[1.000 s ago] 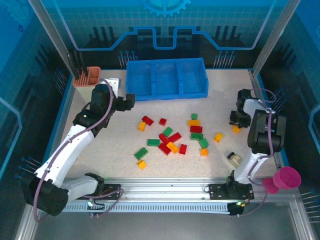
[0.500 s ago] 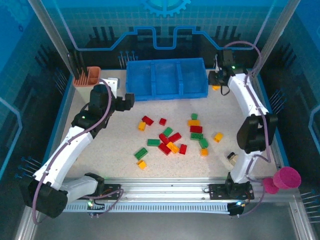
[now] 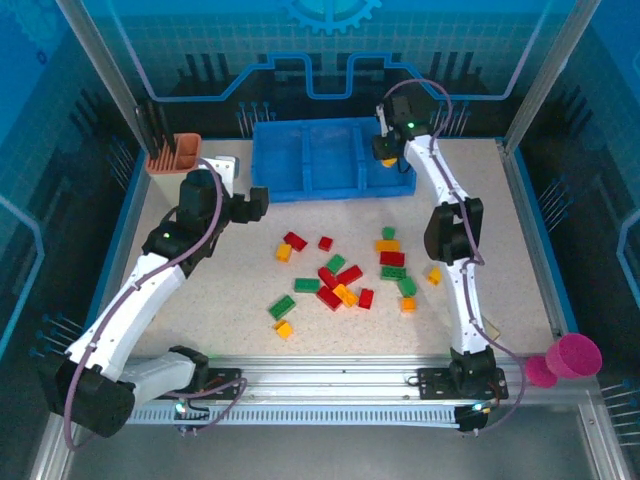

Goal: Sort the legos into containers by color
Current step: Place the lego in the container.

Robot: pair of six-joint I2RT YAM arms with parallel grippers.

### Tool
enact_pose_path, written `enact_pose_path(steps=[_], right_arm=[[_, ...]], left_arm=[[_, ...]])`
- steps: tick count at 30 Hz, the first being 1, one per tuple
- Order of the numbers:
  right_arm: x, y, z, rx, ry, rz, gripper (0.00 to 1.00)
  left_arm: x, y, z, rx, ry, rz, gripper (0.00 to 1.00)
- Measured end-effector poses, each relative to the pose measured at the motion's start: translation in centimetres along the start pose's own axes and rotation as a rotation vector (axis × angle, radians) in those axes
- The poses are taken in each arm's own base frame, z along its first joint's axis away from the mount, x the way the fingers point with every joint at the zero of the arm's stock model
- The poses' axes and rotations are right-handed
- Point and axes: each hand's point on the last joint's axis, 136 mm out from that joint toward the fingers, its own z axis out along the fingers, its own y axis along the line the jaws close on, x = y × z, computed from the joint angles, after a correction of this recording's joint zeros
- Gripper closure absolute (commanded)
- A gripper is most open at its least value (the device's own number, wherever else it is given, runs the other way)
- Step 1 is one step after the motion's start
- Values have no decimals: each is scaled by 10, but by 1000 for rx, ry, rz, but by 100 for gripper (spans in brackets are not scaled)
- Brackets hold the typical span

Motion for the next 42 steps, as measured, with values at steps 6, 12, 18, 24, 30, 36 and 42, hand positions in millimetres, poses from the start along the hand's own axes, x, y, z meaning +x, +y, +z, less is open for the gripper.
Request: enact_pose_path(steps=[6, 12, 18, 24, 30, 36, 42], right_arm=[[22, 4, 27, 3, 65, -42, 61], [20, 4, 27, 6, 57, -48, 52], [19, 4, 27, 5, 53, -54, 39], [22, 4, 26, 1, 63, -55, 40], [28, 2, -9, 2, 82, -38, 42], [27, -8, -92, 6, 39, 32, 41], [87, -20, -172, 11, 78, 142, 42]], left_arm=[[2, 0, 3, -1, 9, 1, 0], [10, -1, 12, -2, 41, 5, 1], [10, -1, 12, -2, 41, 4, 1], [11, -2, 12, 5, 44, 4, 1], [5, -4, 3, 19, 20, -1, 1], [-11, -4, -17, 38, -44, -10, 1], [-14, -1, -30, 33, -56, -12, 1]])
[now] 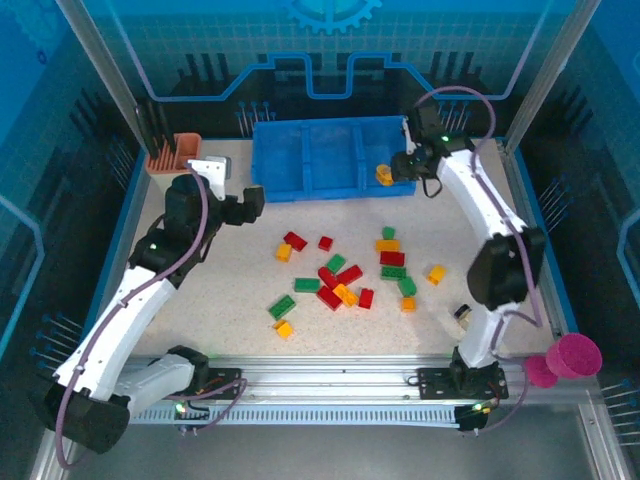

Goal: Sort the legos into containers by color
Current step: Place the lego in the container.

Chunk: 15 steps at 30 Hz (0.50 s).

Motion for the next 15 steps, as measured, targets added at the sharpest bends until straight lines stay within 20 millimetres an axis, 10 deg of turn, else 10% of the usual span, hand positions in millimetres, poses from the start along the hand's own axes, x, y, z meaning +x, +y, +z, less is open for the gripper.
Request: enact_pose_path(steps=[6, 15], right_arm=[[88, -24, -22, 9, 126, 132, 40], [214, -52, 0, -9, 321, 433, 39]], left_arm=[[6, -1, -4, 6, 30, 6, 0], [11, -14, -3, 68, 56, -17, 1]])
